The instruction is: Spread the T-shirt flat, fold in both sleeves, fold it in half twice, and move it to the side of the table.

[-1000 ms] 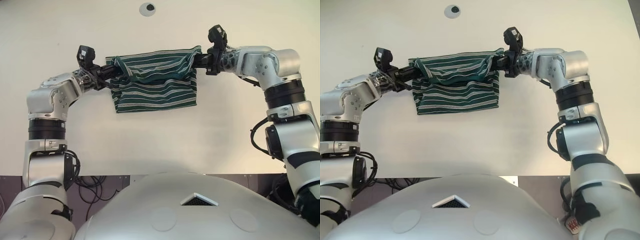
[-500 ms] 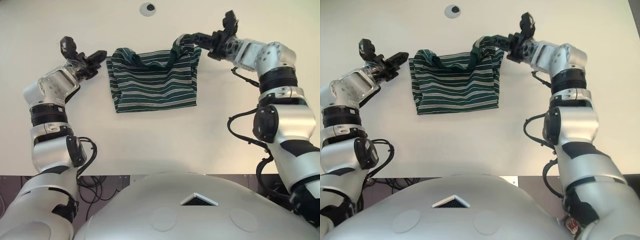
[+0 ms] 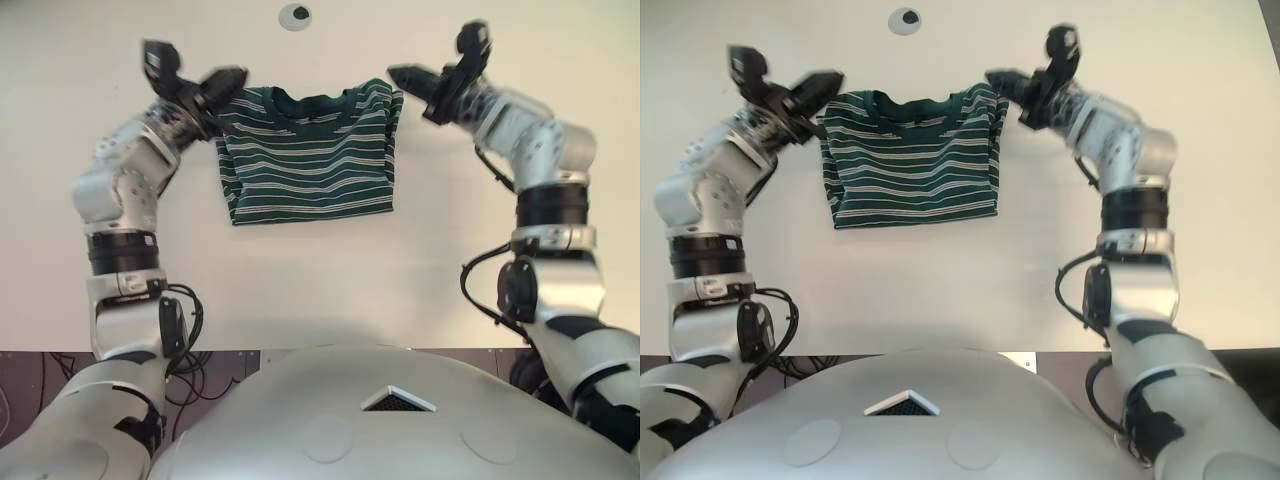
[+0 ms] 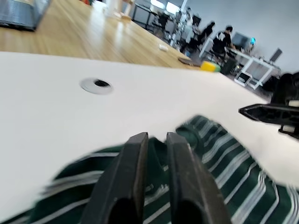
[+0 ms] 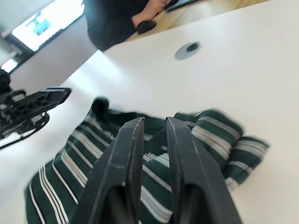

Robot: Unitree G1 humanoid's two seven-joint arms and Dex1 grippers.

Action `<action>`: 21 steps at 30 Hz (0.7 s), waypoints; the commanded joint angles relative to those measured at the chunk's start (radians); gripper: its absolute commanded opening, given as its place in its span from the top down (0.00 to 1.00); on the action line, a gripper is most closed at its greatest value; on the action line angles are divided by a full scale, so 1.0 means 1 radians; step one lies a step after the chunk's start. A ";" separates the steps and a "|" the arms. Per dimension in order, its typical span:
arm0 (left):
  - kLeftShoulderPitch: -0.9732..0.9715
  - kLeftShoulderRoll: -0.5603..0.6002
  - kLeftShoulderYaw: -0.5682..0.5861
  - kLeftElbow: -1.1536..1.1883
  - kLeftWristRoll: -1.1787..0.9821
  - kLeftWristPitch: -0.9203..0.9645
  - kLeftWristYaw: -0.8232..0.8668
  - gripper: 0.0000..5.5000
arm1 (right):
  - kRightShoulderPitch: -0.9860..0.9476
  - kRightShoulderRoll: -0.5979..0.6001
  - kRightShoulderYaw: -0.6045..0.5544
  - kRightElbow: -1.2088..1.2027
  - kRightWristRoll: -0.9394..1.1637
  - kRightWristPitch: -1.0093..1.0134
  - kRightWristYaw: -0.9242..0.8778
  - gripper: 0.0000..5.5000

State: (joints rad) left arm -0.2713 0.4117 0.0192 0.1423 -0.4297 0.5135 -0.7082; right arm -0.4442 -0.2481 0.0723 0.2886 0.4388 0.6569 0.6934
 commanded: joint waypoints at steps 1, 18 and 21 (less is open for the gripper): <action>0.027 0.023 -0.109 -0.018 0.114 -0.014 0.006 0.99 | 0.059 0.011 0.086 -0.039 -0.084 -0.056 -0.020 0.98; -0.065 0.102 -0.249 0.221 0.409 -0.221 -0.005 1.00 | 0.550 -0.363 0.510 -0.614 -0.526 -0.202 0.021 1.00; -0.165 0.041 -0.320 0.287 0.467 -0.305 -0.024 1.00 | 0.618 -0.353 0.570 -0.806 -0.472 -0.140 0.043 1.00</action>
State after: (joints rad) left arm -0.3703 0.4948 -0.2462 0.3745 -0.0165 0.2525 -0.7224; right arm 0.0990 -0.5713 0.5728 -0.4472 -0.0583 0.4309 0.6901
